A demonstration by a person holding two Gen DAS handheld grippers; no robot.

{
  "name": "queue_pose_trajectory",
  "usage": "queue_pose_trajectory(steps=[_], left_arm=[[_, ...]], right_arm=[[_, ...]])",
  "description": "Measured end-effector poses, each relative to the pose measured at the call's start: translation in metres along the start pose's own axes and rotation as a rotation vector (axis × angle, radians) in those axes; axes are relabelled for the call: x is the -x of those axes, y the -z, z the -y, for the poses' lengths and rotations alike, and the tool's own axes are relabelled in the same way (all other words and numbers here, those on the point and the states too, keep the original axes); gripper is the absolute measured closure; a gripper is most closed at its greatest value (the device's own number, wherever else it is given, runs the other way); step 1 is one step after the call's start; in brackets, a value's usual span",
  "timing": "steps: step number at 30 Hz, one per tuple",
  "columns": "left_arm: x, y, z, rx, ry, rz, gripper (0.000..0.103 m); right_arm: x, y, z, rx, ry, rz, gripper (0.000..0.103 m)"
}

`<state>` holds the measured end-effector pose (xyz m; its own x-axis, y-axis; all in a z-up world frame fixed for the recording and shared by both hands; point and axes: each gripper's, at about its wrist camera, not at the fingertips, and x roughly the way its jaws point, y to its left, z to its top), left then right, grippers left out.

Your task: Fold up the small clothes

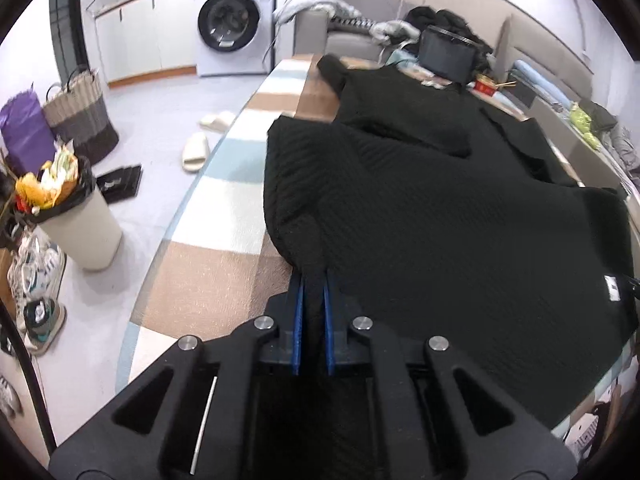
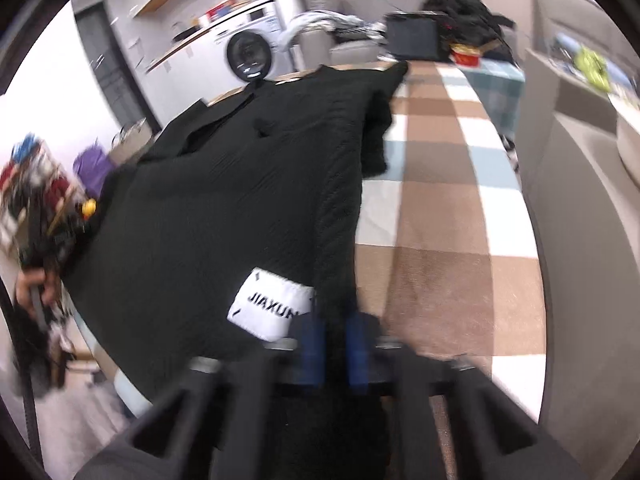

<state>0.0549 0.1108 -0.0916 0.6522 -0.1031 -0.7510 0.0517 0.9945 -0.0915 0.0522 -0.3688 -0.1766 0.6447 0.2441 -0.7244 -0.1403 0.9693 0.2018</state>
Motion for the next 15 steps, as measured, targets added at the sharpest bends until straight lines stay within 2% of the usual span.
queue_pose_trajectory(steps=[4, 10, 15], left_arm=[[0.029, -0.002, -0.001, 0.01, 0.022, 0.078, 0.097], [0.075, -0.013, -0.004, 0.046, 0.102, 0.198, 0.098], [0.093, -0.024, -0.014, 0.084, 0.142, 0.249, 0.098]], right_arm=[[0.032, -0.003, -0.003, 0.003, -0.089, 0.117, 0.098], [0.079, -0.014, 0.005, -0.093, -0.248, 0.364, 0.098], [0.085, -0.029, 0.008, -0.164, -0.243, 0.452, 0.098]])
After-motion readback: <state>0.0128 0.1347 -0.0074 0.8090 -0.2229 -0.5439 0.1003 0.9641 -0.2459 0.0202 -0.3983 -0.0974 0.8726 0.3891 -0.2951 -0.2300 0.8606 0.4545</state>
